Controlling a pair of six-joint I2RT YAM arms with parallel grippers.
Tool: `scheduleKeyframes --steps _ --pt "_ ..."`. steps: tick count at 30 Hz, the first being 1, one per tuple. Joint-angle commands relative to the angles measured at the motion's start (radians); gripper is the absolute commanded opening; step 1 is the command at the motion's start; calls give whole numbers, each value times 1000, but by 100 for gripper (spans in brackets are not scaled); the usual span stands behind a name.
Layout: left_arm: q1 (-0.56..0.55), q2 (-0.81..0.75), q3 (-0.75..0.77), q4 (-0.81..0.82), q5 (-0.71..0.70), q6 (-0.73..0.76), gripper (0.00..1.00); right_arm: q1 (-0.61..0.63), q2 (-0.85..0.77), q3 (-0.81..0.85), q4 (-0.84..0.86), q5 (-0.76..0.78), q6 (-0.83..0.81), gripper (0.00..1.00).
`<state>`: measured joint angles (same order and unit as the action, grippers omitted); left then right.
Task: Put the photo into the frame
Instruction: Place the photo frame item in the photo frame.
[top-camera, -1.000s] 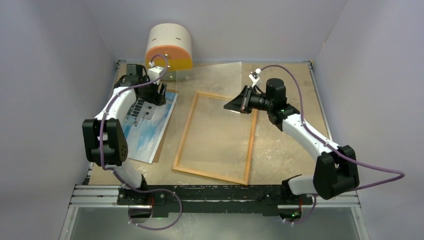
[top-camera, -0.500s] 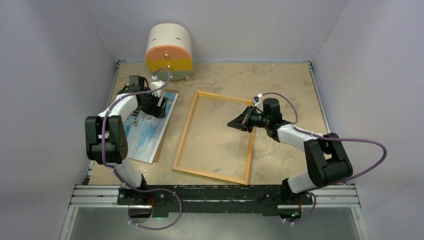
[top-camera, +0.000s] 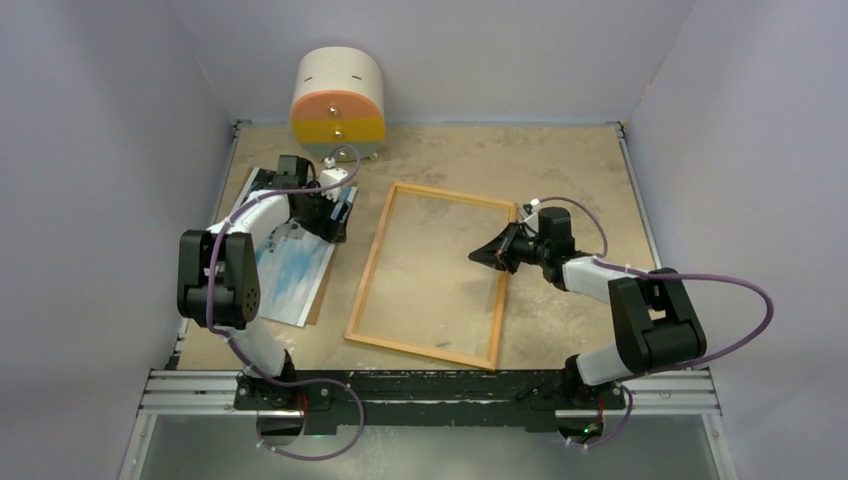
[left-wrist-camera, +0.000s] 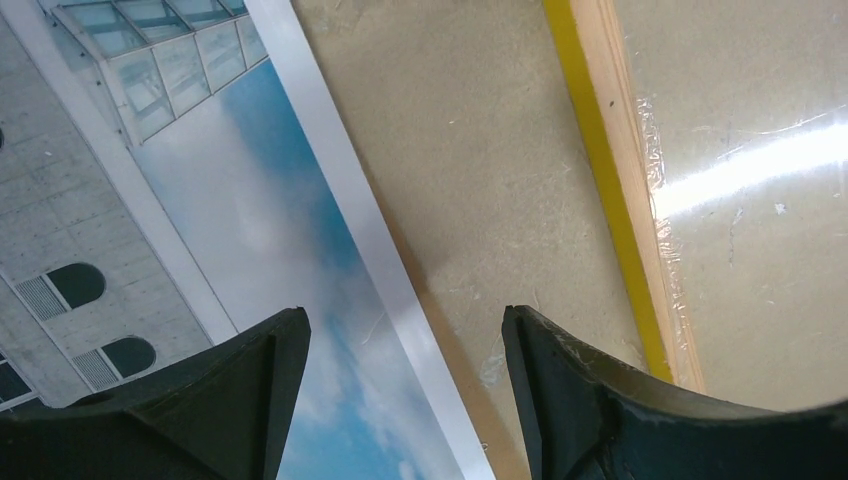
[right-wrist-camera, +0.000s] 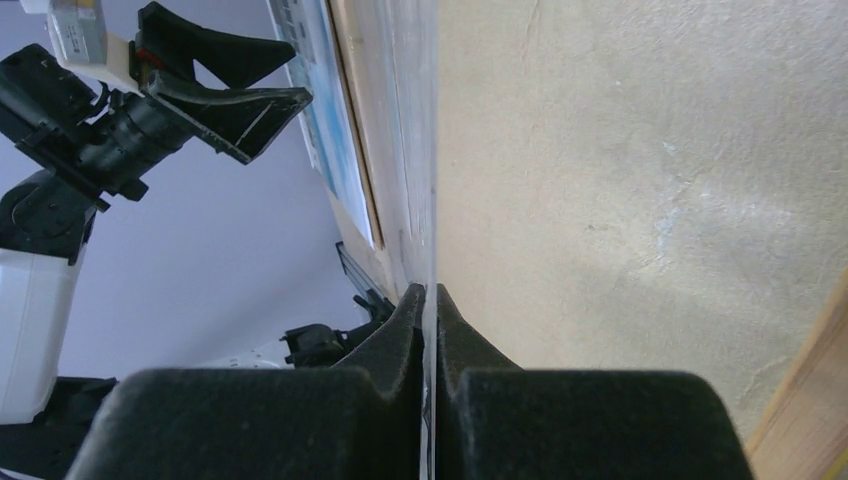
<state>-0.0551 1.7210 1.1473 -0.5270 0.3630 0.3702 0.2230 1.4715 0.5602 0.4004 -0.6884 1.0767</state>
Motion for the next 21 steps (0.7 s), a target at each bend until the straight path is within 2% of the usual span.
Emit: scheduleKeyframes --steps 1,13,21 --pt "-23 1 -6 39 8 5 74 -13 2 -1 26 -20 -39 0" --pt "-114 69 1 81 -5 -17 74 -27 38 20 39 -47 -70 0" --pt "-123 133 6 120 -12 -16 69 -55 62 47 4 -88 -112 0"
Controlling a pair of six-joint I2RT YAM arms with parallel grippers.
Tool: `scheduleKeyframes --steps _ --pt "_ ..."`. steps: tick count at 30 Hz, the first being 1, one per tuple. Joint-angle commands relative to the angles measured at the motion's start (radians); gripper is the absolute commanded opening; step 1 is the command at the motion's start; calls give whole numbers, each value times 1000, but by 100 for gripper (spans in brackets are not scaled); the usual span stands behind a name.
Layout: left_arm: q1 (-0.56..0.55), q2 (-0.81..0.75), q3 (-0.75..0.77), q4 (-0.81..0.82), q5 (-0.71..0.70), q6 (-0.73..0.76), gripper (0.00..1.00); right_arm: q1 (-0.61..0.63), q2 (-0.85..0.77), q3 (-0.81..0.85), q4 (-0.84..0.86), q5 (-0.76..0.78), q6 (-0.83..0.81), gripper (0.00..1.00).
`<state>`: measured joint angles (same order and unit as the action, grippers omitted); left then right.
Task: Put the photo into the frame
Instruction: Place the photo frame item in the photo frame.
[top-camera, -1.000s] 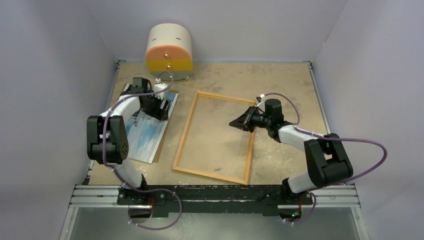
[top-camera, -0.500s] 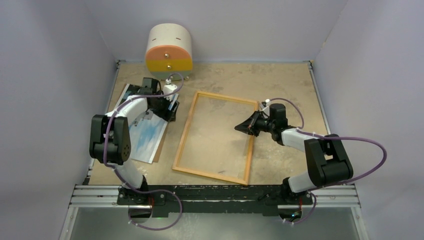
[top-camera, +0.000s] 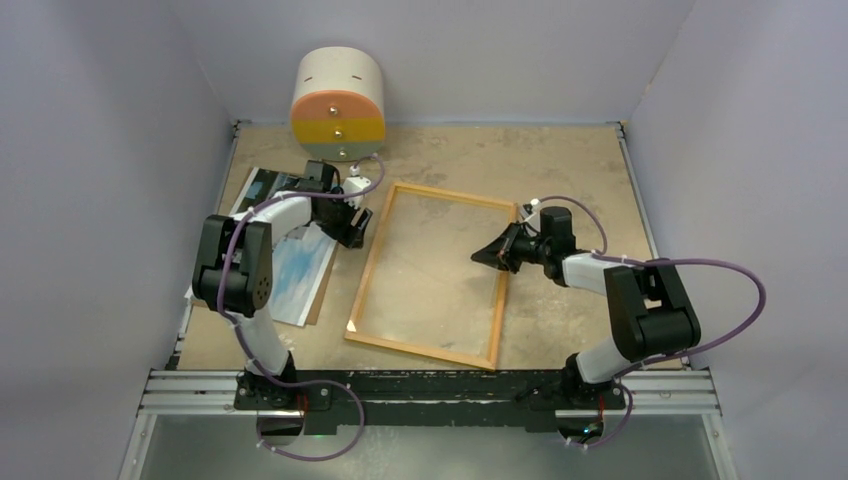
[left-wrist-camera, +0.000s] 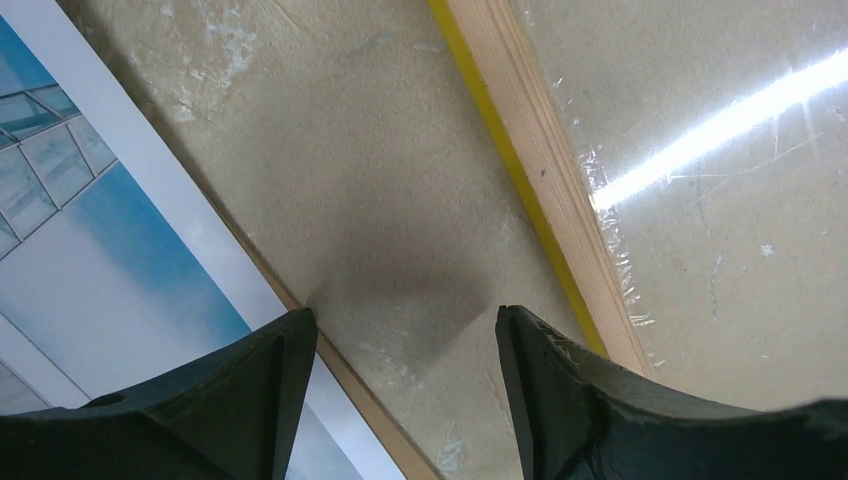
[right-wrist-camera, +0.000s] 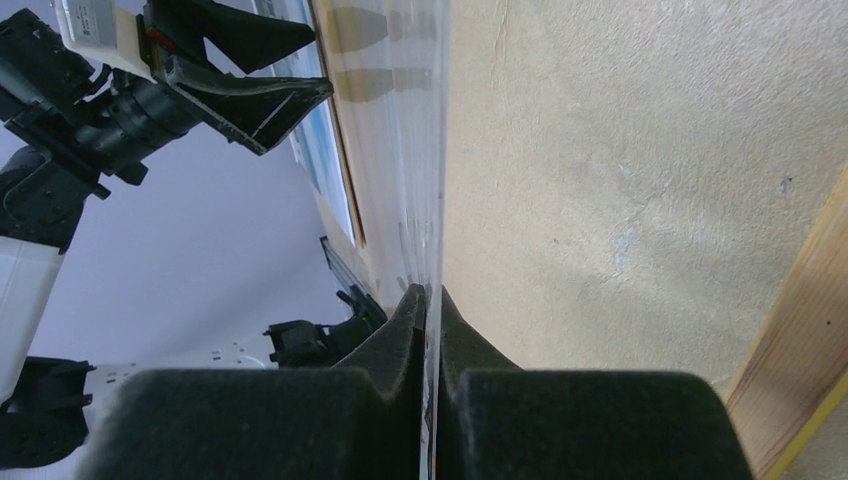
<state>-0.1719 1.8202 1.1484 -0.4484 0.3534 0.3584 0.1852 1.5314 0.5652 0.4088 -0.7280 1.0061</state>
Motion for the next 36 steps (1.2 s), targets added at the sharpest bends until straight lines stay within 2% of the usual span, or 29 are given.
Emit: scheduleKeyframes --steps 1,28,36 --pt "-8 36 4 45 -4 -3 69 -22 6 44 -7 -54 -47 0" --pt "-96 41 -38 53 -57 17 68 -36 68 106 -7 -108 -130 0" --pt "-112 33 -56 50 -67 29 67 -36 75 97 57 -97 -88 0"
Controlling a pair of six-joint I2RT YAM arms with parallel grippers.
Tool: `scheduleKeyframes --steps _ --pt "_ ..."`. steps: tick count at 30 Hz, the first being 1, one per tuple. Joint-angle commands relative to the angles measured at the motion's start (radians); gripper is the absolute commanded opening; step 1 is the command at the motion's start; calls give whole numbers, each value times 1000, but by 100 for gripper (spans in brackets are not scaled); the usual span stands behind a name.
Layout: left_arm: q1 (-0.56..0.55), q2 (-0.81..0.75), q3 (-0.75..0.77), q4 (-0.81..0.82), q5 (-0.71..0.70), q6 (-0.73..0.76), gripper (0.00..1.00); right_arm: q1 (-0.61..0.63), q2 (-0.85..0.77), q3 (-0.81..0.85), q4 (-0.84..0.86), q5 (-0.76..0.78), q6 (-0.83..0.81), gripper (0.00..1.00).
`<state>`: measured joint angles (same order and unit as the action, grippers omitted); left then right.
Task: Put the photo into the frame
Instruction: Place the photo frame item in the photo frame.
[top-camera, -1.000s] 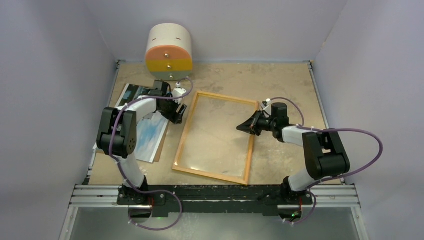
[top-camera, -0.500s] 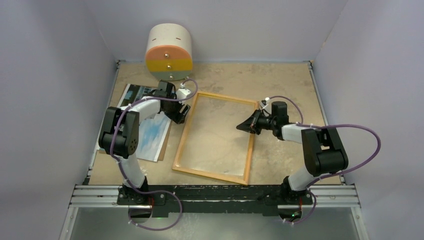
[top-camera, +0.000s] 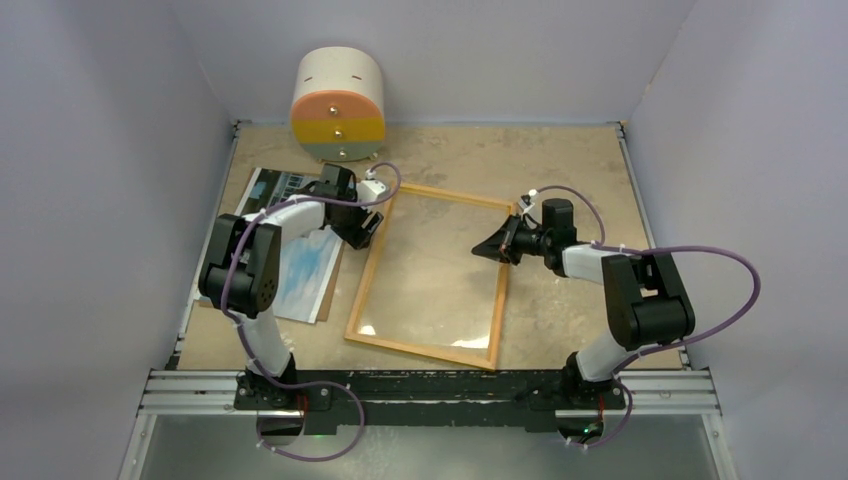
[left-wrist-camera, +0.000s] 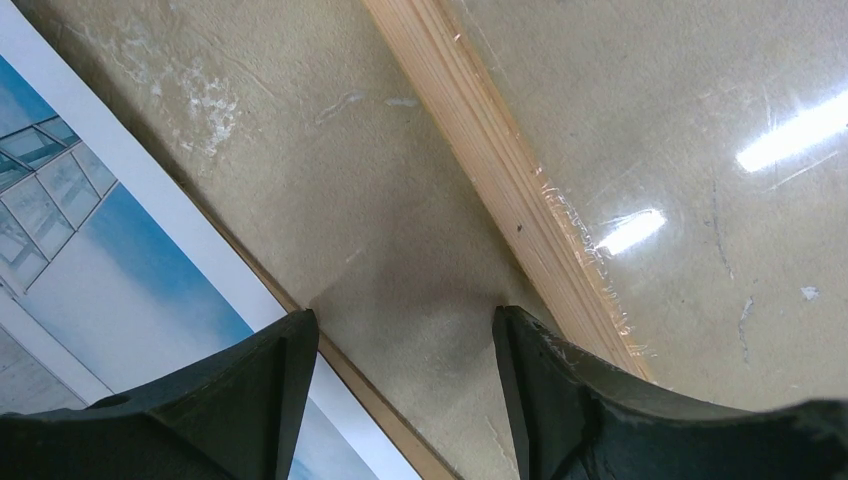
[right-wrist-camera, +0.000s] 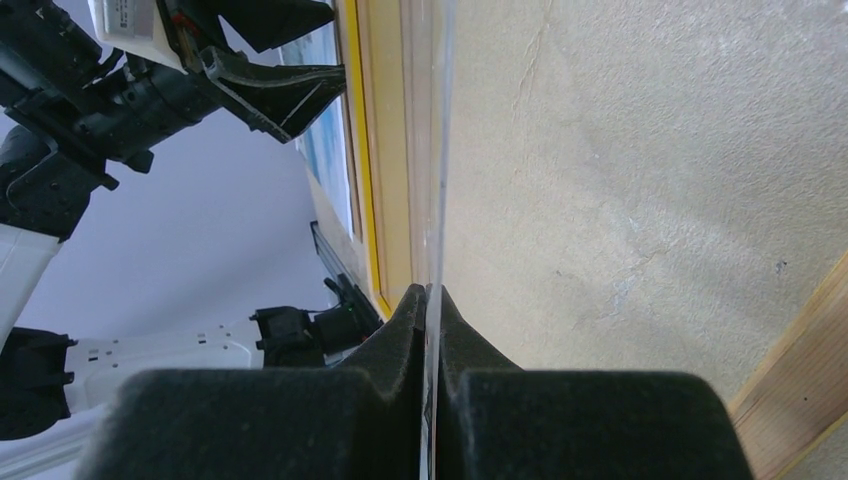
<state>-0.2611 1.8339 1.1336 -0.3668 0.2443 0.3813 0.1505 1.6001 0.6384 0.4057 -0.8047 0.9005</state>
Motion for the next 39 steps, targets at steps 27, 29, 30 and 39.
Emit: scheduleKeyframes --steps 27,29,30,39 --pt "-36 27 -50 -41 51 50 64 20 25 -11 289 -79 90 0" --pt "-36 26 -49 -43 50 51 64 23 37 -8 292 -80 87 0" --pt "-36 26 -49 -44 47 50 64 23 40 -7 289 -80 83 0" --pt "-36 26 -49 -38 34 46 63 26 30 19 144 -15 -23 3"
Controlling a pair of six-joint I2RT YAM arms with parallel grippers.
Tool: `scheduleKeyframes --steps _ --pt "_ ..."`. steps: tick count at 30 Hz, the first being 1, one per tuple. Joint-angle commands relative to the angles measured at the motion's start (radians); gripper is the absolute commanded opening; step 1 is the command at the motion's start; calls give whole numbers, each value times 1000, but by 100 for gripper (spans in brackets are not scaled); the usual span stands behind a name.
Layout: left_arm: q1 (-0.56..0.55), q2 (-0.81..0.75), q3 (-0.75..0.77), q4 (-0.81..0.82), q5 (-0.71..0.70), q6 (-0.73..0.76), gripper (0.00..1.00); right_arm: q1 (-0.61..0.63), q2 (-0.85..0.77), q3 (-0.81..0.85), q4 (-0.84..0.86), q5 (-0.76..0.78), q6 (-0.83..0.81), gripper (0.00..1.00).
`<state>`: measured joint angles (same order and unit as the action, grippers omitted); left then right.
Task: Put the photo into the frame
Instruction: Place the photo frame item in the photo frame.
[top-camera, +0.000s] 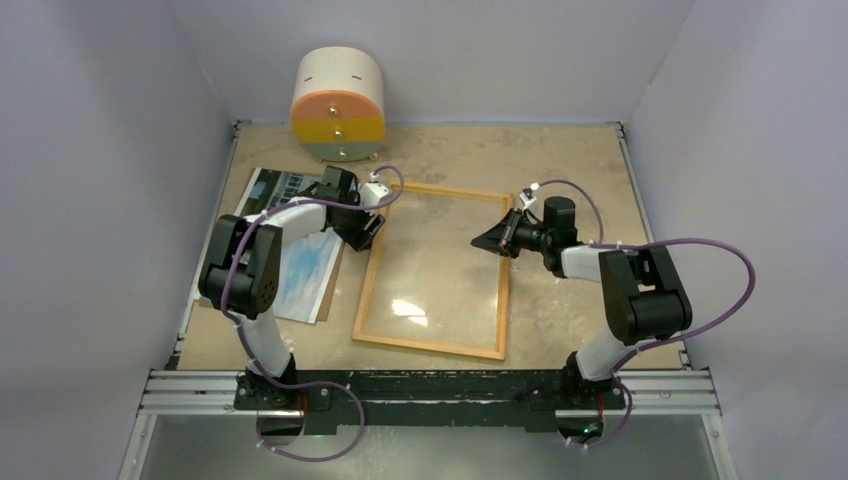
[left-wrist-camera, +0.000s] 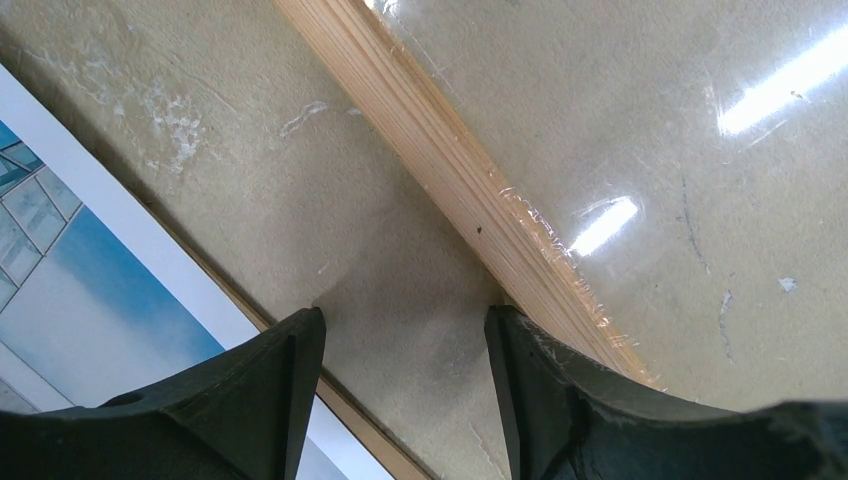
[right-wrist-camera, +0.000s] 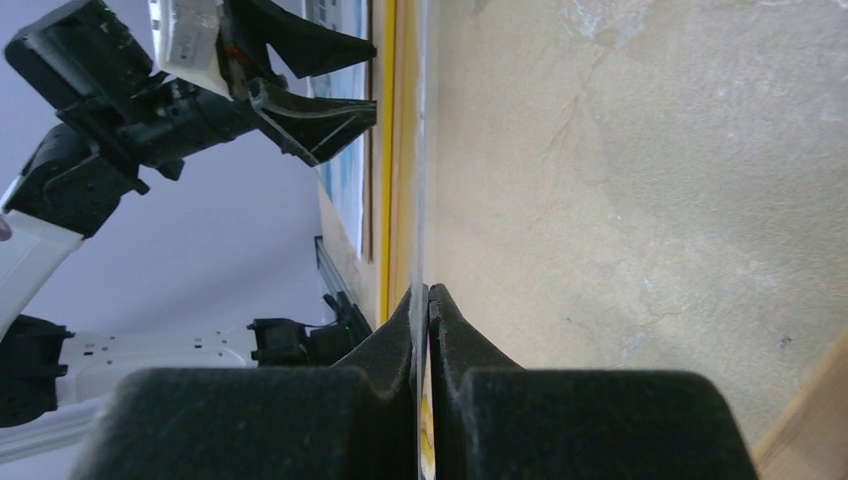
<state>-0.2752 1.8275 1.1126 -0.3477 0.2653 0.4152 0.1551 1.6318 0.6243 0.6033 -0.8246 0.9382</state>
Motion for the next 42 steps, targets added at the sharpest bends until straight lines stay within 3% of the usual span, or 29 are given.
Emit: scheduleKeyframes --steps 1,6,15,20,23,29,31,33,34,42 --pt "-22 32 -28 -56 10 11 63 21 1 34 -57 8 -65 4" --pt "-21 23 -31 -55 3 10 63 37 23 30 -30 10 -46 4" --pt "-22 18 -63 -58 30 30 63 63 63 -47 260 3 220 3" --pt "-22 15 -67 -64 32 36 63 95 57 -34 265 16 231 4" --pt "-24 11 -65 -63 24 37 63 99 46 -12 180 25 175 7" --pt "-22 8 -60 -63 5 36 63 100 1 63 -106 104 -33 34" --pt "-22 9 -59 -62 5 35 63 104 2 84 -169 131 -80 53" --pt "-22 11 -57 -64 4 33 63 112 2 100 -217 163 -116 93" --pt "-22 12 -57 -64 3 34 63 117 3 109 -240 181 -135 98" --pt "-22 9 -54 -64 -10 36 63 149 -15 169 -416 329 -239 99"
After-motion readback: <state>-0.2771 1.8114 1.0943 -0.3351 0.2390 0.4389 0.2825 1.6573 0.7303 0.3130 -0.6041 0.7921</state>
